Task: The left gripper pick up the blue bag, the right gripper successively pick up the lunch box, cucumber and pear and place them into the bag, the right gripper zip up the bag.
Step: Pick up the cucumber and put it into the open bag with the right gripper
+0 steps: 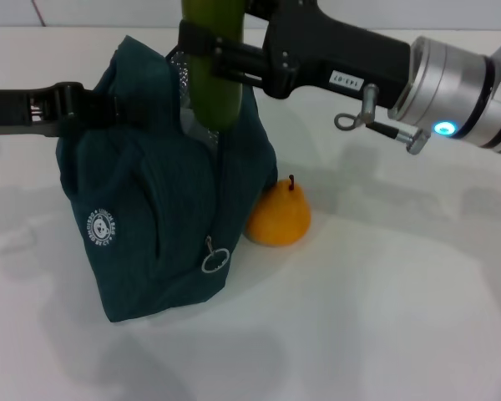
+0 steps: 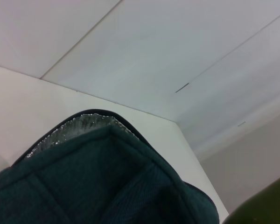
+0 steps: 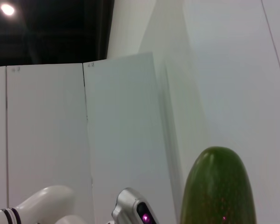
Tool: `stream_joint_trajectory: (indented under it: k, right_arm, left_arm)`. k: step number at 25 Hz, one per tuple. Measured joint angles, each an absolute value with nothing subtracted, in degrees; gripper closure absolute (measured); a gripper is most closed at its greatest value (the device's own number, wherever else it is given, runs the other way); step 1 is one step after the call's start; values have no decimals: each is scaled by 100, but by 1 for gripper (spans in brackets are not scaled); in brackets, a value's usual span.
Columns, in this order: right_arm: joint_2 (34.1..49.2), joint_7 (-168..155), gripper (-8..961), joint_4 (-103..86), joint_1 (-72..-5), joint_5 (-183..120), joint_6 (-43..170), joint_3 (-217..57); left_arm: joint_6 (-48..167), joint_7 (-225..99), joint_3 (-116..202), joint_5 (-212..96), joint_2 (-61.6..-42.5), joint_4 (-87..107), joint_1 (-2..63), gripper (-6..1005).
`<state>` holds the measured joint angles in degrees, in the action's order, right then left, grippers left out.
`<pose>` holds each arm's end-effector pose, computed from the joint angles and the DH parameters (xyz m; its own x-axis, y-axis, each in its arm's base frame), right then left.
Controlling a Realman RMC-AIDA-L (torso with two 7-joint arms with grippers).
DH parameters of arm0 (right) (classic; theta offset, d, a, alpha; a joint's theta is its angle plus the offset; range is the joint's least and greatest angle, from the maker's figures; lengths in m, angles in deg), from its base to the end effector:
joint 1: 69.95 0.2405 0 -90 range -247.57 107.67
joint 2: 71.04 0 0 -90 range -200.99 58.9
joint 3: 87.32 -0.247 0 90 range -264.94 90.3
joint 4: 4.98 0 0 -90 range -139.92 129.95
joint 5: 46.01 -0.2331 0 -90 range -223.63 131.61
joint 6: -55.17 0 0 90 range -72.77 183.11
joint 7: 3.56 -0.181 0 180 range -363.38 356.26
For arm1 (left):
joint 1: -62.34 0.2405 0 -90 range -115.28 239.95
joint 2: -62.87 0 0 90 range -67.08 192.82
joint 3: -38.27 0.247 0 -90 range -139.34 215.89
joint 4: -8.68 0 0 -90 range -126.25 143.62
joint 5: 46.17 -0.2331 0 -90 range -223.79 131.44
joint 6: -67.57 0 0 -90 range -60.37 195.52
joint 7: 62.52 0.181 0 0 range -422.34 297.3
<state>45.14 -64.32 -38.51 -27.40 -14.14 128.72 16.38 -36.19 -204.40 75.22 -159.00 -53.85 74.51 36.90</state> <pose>0.0464 0.3824 -0.0765 0.5292 -0.0234 -0.8482 -0.1598 -0.9845 -0.0726 -0.2267 0.3480 0.0833 0.2952 0.8235 0.4844 0.8884 -0.4232 0.1781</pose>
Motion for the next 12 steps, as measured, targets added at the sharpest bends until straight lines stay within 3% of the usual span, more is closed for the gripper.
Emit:
stream_joint_trajectory:
  k: [12]
  right_arm:
    - [4514,-5943,278,-3495,-2714,-2134,12821,2194]
  left_arm:
    - [-3742,-20459,7521,-15538,-5376,7451,3738,952]
